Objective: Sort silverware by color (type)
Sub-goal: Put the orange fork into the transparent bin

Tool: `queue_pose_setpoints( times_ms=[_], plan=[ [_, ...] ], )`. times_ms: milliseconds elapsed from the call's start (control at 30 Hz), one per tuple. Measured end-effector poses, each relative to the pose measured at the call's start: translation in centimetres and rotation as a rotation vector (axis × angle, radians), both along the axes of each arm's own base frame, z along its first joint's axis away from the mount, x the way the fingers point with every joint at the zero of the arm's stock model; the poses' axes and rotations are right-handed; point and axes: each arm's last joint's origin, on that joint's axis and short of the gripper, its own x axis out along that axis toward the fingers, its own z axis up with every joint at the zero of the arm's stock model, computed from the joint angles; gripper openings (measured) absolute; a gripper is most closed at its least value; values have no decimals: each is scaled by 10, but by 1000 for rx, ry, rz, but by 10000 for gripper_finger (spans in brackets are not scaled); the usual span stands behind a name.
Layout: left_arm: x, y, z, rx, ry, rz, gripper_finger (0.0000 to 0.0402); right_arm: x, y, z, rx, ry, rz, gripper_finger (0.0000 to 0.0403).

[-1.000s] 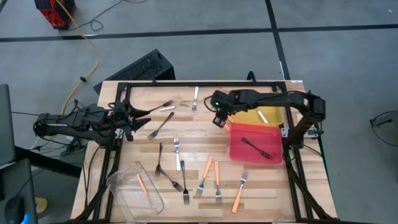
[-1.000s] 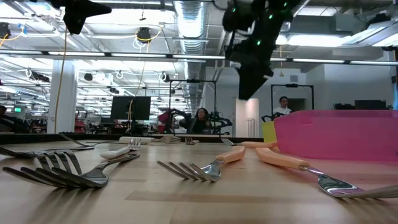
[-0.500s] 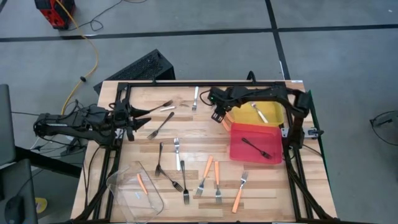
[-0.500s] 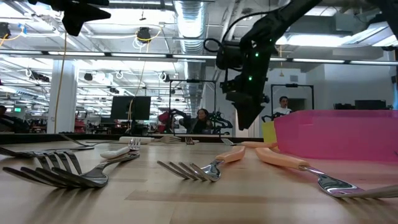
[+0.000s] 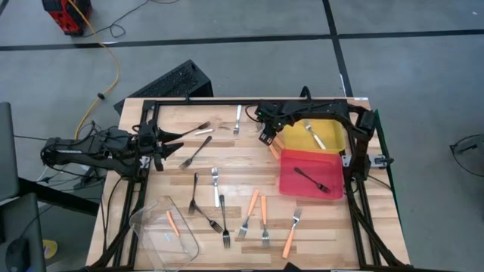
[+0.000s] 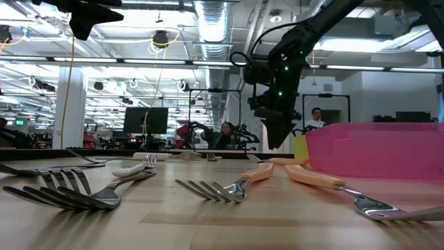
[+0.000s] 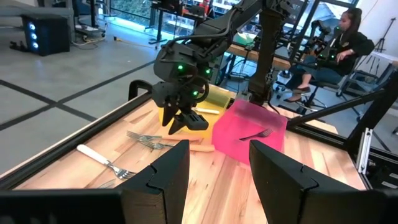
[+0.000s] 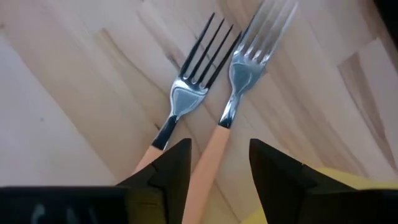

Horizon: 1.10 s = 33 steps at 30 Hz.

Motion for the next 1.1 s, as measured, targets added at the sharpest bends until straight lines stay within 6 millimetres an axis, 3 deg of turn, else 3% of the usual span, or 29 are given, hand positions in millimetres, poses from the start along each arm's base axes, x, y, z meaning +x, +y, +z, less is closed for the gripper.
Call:
queue_pose_setpoints(
  times_ms=[267,567,933,1100],
  plan=[
    [0,0,0,11,3,-2,151,4,-2,7,-32,7,94,215],
    [0,0,0,11,3,-2,151,0,-8,12,-44,50,180,213],
    [0,1,0,17,4,28,151,8,-5,-14,31,109,199,242],
    [0,1,-1,18,12,30,151,12,-12,-12,14,119,191,240]
  ],
)
